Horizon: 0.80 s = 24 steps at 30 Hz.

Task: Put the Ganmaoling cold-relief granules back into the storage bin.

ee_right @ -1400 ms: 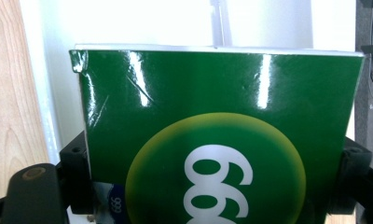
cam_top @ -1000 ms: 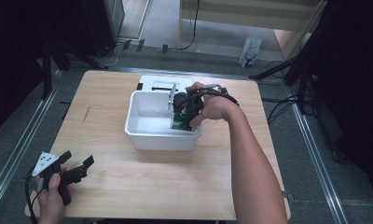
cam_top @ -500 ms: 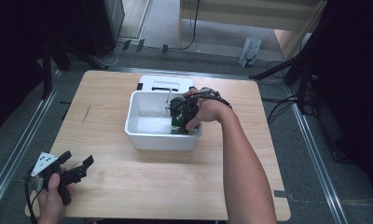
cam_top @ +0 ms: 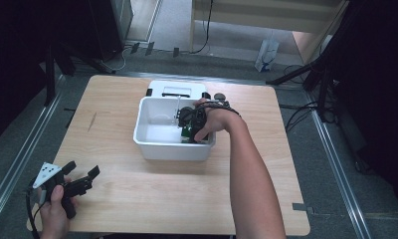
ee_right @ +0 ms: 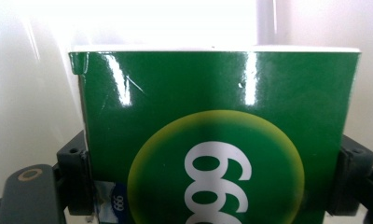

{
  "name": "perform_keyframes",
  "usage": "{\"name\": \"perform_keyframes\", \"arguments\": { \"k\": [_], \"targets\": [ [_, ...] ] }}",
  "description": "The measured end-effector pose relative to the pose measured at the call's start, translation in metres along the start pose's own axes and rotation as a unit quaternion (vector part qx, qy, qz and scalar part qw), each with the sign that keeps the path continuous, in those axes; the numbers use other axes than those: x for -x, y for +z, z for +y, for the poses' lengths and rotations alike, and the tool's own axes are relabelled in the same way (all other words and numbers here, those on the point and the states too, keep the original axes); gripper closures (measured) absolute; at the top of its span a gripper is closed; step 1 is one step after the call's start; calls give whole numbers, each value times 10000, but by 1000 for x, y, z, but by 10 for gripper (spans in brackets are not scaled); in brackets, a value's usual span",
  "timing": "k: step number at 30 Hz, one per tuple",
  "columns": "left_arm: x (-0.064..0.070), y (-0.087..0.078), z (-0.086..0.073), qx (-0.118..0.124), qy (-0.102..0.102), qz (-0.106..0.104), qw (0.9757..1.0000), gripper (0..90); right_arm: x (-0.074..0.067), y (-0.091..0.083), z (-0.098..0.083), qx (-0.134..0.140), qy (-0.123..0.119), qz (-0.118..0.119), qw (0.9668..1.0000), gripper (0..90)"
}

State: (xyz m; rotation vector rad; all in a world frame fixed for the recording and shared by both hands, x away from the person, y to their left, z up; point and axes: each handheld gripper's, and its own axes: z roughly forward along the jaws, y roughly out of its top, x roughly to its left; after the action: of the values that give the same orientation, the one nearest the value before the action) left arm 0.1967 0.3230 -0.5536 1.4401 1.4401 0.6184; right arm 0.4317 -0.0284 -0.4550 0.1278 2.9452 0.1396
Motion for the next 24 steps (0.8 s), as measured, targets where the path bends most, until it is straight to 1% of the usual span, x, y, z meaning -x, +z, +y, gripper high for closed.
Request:
{"name": "perform_keyframes", "arguments": {
  "k": [2, 3, 4, 5, 6, 7, 8, 10, 11, 13, 16, 17, 18, 19, 21, 22, 24],
  "targets": [
    [0, 0, 0, -1, -6, 4, 10000, 57, 0, 3, -1, -24, 64, 79, 9999, 140],
    [0, 0, 0, -4, -6, 3, 10000, 57, 0, 3, -1, -24, 64, 79, 9999, 140],
    [0, 0, 0, -4, -4, 3, 10000, 57, 0, 3, -2, -72, 130, 117, 9998, 141],
    [0, 0, 0, -19, -4, -4, 10000, 57, 1, 3, -3, -44, 68, 112, 9999, 137],
    [0, 0, 0, -20, -2, -5, 10000, 57, 1, 3, -3, -73, 86, 67, 9999, 135],
    [0, 0, 0, -13, 1, -2, 10000, 57, 2, 3, -3, -135, 161, 27, 9998, 130],
    [0, 0, 0, -12, -1, -2, 10000, 57, 4, 3, -2, -190, 249, 46, 9995, 121],
    [0, 0, 0, -16, -4, 2, 10000, 57, 4, 0, -1, -182, 246, -127, 9994, 102],
    [0, 0, 0, -13, -2, -1, 10000, 57, 4, -1, -1, -156, 260, -108, 9995, 105],
    [0, 0, 0, -15, 0, -1, 10000, 57, 3, -5, -1, -73, 199, -162, 9996, 104],
    [0, 0, 0, -10, -3, -7, 10000, 57, 3, -16, -2, 179, 187, -257, 9993, 73],
    [0, 0, 0, -8, 0, -8, 10000, 57, 3, -16, -2, 179, 187, -257, 9993, 73],
    [0, 0, 0, -15, 3, -5, 10000, 57, 4, -21, -2, 198, 214, -329, 9990, 36],
    [0, 0, 0, -20, 4, -6, 10000, 57, 4, -21, -2, 198, 214, -329, 9990, 36],
    [0, 0, 0, -15, 5, -5, 10000, 57, 5, -26, -4, 284, 275, -267, 9989, 36],
    [0, 0, 0, -15, 4, -8, 10000, 57, 5, -29, -5, 343, 309, -283, 9985, 33],
    [0, 0, 0, -27, 9, -9, 10000, 57, 6, -35, -6, 413, 362, -303, 9980, 4]
  ]
}}
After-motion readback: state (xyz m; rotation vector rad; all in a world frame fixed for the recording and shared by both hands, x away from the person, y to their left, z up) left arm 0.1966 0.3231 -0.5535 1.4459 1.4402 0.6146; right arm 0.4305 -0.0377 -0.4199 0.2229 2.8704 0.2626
